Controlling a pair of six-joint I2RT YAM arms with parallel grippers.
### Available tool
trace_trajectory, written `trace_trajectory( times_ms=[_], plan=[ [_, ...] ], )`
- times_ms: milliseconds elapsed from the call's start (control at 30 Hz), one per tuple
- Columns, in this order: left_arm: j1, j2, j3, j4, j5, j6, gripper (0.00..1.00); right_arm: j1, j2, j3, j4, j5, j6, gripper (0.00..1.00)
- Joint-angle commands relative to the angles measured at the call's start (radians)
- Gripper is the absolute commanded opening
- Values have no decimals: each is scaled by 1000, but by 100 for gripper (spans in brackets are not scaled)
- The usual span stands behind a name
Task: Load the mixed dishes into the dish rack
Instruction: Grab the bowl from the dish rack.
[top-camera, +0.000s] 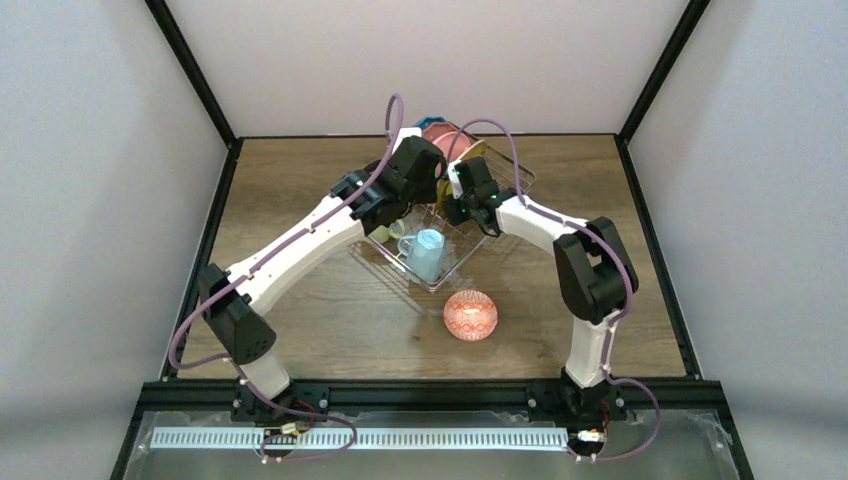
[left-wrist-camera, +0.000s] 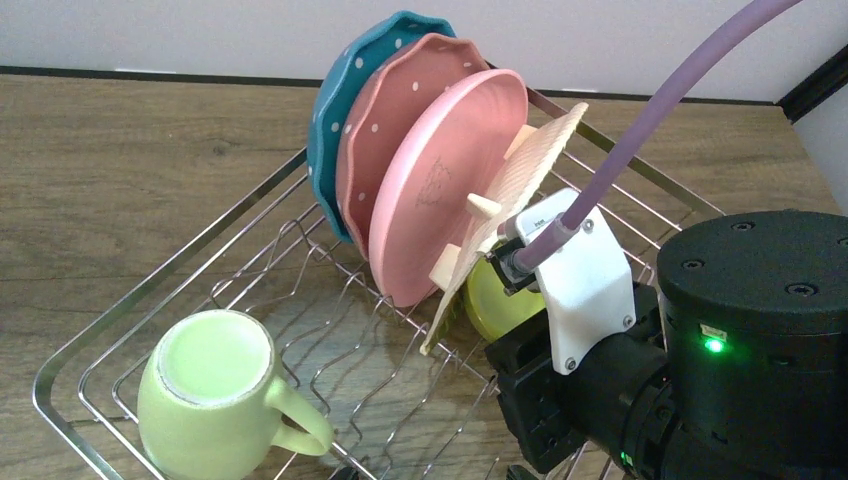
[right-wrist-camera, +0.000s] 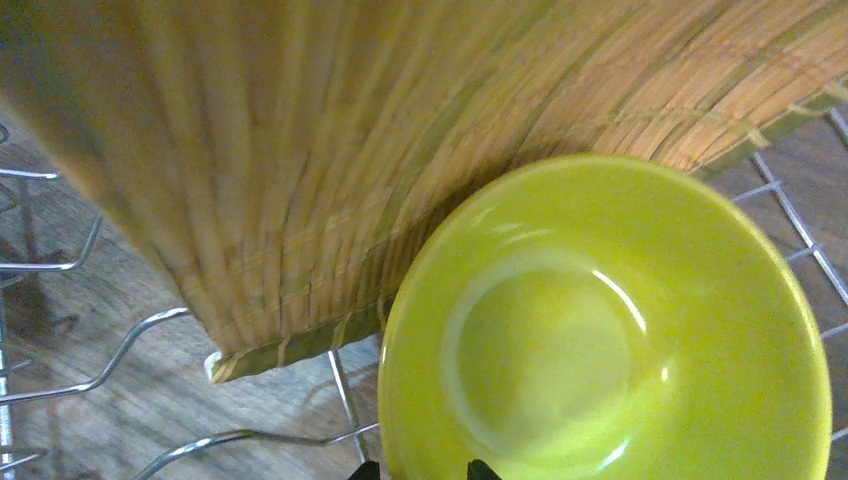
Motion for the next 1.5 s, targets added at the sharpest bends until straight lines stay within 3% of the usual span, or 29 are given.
trace_trajectory(
  times_ms=[0, 233, 633, 1133, 1467],
  plan=[
    [11, -9, -7, 20, 15, 5, 85, -4, 48, 35, -5, 45, -8, 46],
    [14, -12, -12, 17, 18, 5, 85, -4, 67, 54, -23, 90, 3, 21],
    [16, -32, -22, 16, 18, -7, 85, -4, 21, 34, -43, 108, 12, 1],
    [17, -81, -80, 31, 33, -36, 84, -4, -110, -48, -13, 66, 131, 1],
    [15, -92, -91, 29, 54, -49, 85, -4, -201, -108, 76, 8, 324, 1]
  ],
)
